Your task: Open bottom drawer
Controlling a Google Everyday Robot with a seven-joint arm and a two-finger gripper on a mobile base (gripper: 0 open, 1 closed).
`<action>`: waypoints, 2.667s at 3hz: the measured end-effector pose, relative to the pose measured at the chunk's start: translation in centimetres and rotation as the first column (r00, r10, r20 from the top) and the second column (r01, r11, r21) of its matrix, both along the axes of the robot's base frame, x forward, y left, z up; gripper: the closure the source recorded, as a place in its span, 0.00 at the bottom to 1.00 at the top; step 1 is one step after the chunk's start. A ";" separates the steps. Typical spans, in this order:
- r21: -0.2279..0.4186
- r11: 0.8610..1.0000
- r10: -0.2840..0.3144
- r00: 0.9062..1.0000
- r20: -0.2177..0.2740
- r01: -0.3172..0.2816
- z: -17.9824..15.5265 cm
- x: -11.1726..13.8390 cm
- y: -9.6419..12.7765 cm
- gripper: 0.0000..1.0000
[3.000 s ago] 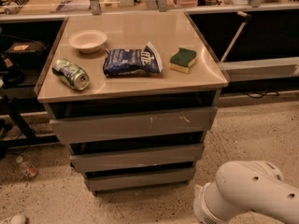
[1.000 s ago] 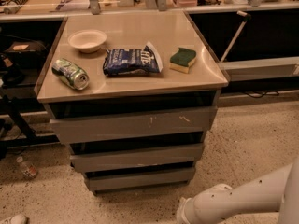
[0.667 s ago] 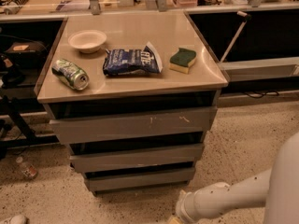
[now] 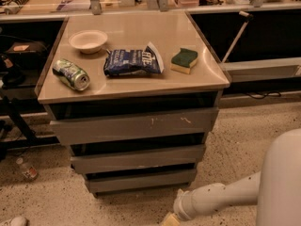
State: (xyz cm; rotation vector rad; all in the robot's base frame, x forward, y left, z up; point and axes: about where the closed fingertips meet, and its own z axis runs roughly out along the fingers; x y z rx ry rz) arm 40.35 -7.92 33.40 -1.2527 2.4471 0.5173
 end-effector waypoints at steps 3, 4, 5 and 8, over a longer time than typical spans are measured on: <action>0.090 0.989 -0.118 0.993 0.031 0.115 -4.6 4.6 -0.4 0.00; 0.110 0.986 -0.130 0.991 0.044 0.124 -6.3 7.0 -0.4 0.00; 0.122 0.988 -0.105 0.993 0.059 0.097 -7.6 9.2 0.4 0.00; 0.107 0.994 0.003 0.993 0.114 -0.015 -10.9 16.8 2.7 0.00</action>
Offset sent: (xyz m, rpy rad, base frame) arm 0.0517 -0.0161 -0.0504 0.1074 -0.0467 -0.1770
